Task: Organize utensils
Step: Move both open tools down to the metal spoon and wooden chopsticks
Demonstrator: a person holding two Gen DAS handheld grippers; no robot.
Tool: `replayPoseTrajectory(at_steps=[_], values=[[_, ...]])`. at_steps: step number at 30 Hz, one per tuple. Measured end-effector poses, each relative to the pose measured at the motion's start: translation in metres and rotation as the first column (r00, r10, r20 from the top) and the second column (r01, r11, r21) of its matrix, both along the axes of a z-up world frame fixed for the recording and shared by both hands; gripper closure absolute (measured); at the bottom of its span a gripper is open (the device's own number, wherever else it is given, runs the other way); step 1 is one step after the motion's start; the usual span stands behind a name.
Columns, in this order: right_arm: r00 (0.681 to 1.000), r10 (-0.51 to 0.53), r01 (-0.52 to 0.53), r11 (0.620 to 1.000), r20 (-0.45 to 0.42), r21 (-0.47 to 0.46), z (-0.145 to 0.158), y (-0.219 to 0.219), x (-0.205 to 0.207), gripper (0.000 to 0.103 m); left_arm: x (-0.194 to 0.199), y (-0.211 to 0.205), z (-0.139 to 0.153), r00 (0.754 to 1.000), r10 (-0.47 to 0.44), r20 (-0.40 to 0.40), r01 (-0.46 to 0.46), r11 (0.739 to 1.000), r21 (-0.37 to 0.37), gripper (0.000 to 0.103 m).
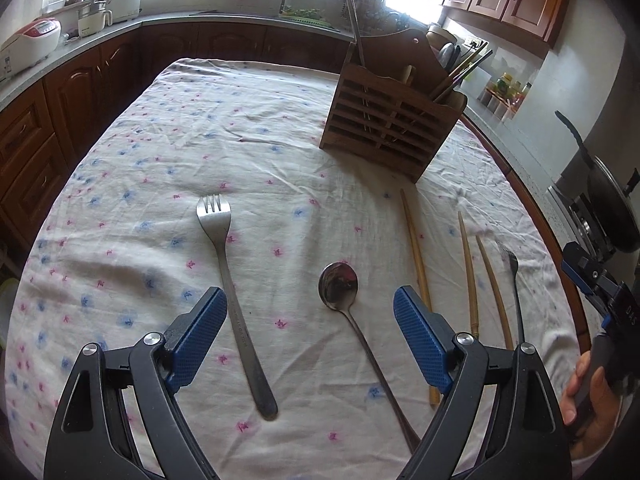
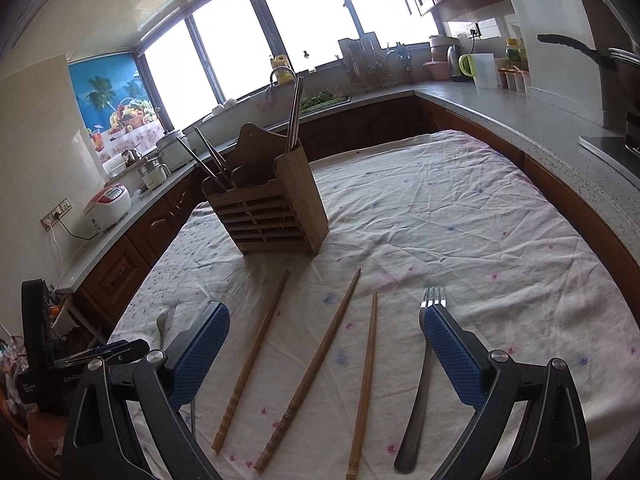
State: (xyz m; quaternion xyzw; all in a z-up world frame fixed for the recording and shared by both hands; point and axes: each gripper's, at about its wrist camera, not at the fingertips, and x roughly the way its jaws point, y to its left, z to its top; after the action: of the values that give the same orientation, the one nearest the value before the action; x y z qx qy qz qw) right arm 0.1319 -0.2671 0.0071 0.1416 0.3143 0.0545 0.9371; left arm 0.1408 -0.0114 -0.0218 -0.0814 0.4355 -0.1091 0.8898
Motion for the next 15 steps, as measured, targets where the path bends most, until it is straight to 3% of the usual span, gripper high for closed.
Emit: replayPoseTrajectory(at_steps=[3, 10, 15], values=[[1.0, 0.003, -0.003, 1.0, -0.031, -0.007, -0.007, 0.001, 0.004, 0.01, -0.001, -0.007, -0.006, 0.999, -0.025, -0.033, 0.025, 1.0, -0.001, 0.027], [0.994, 0.01, -0.014, 0.999, -0.112, -0.035, -0.025, 0.004, 0.016, 0.04, 0.005, -0.028, -0.027, 0.985, -0.097, -0.143, 0.095, 0.995, -0.021, 0.065], [0.988, 0.01, -0.017, 0.999, -0.156, -0.044, -0.037, 0.003, 0.026, 0.049, 0.01, -0.032, -0.034, 0.982, -0.101, -0.16, 0.1, 0.995, -0.015, 0.067]])
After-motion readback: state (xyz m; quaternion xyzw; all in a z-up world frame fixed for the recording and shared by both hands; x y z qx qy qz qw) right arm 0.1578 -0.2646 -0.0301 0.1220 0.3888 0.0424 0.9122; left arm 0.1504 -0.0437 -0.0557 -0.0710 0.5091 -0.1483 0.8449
